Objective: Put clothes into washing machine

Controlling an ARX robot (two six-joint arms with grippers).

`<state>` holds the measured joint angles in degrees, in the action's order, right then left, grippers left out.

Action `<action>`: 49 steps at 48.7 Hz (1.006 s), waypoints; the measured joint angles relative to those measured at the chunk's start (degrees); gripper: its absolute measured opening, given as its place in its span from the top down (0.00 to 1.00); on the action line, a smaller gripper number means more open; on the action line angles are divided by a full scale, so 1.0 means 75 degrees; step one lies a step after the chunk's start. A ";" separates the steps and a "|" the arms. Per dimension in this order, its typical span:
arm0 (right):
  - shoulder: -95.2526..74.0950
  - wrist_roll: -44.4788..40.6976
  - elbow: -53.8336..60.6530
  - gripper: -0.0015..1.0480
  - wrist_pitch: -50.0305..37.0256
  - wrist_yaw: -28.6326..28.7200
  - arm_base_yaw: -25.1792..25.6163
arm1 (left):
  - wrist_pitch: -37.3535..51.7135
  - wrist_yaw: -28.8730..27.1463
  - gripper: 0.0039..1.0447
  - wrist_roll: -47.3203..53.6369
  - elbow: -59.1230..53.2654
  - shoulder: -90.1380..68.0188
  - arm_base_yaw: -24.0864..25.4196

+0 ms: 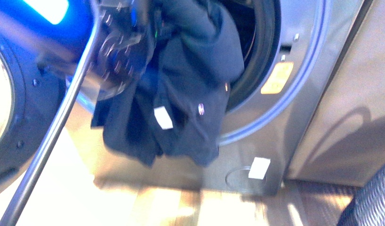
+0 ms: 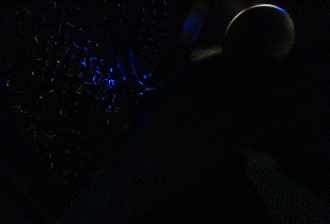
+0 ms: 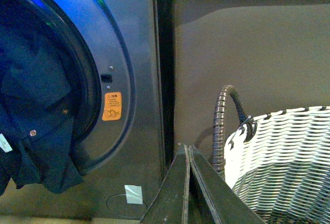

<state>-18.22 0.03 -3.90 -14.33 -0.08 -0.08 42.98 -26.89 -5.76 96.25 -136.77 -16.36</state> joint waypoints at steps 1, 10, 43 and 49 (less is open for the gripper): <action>0.0023 0.0000 0.0012 0.98 0.0012 0.0000 0.0000 | -0.0044 0.0000 0.94 0.0000 0.0079 -0.0041 0.0006; 0.0463 0.0000 0.0187 0.98 0.0289 0.0000 0.0000 | -0.0513 -0.0195 0.94 -0.0003 0.1367 -0.0705 0.0137; 0.2396 -0.0003 0.0481 0.98 0.1900 0.0003 0.0000 | 0.1099 -0.1425 0.94 0.0761 0.3847 -0.2317 0.0160; 0.2396 -0.0003 0.0481 0.98 0.1900 0.0000 0.0000 | 0.1247 -0.1542 0.94 0.0743 0.4100 -0.2460 0.0111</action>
<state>-0.25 0.01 -0.30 -0.08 -0.08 -0.08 52.34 -38.46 -0.19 127.00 -155.22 -15.53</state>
